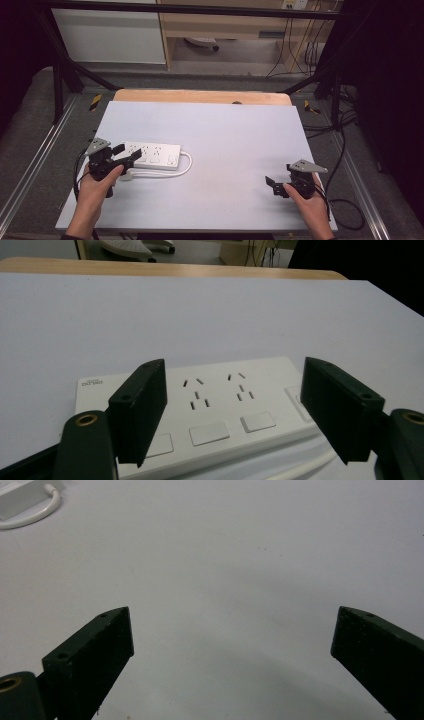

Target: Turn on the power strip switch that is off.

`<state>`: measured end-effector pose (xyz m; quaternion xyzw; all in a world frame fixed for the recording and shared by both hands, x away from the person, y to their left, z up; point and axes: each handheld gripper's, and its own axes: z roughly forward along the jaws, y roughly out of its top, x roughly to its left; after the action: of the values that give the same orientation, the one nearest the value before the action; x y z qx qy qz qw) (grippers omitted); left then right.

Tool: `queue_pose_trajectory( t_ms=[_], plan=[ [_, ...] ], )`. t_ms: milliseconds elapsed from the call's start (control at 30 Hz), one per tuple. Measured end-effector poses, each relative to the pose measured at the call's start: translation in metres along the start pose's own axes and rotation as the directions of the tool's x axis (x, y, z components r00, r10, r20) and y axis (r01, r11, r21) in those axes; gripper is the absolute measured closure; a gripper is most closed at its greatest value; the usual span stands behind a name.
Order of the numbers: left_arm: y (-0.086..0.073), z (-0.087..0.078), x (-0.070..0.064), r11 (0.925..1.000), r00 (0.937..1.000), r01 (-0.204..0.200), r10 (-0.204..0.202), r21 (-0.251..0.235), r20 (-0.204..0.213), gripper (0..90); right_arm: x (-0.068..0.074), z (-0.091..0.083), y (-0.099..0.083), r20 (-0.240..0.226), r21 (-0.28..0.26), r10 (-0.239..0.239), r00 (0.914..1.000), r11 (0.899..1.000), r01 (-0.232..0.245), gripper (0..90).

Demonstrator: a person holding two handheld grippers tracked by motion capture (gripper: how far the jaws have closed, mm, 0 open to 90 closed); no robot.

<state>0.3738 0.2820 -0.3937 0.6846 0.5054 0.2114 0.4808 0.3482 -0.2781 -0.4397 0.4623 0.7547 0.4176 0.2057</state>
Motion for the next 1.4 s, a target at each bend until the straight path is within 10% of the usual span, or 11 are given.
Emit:
queue_pose_trajectory(
  t_ms=[1400],
  plan=[
    [-0.018, 0.016, -0.004, 0.9928, 0.9997, -0.025, 0.025, 0.117, 0.0, 71.2, -0.001, -0.001, 0.0, 0.01, 0.007, 0.003, 0.9999, 1.0, -0.003, 4.5]
  ],
)
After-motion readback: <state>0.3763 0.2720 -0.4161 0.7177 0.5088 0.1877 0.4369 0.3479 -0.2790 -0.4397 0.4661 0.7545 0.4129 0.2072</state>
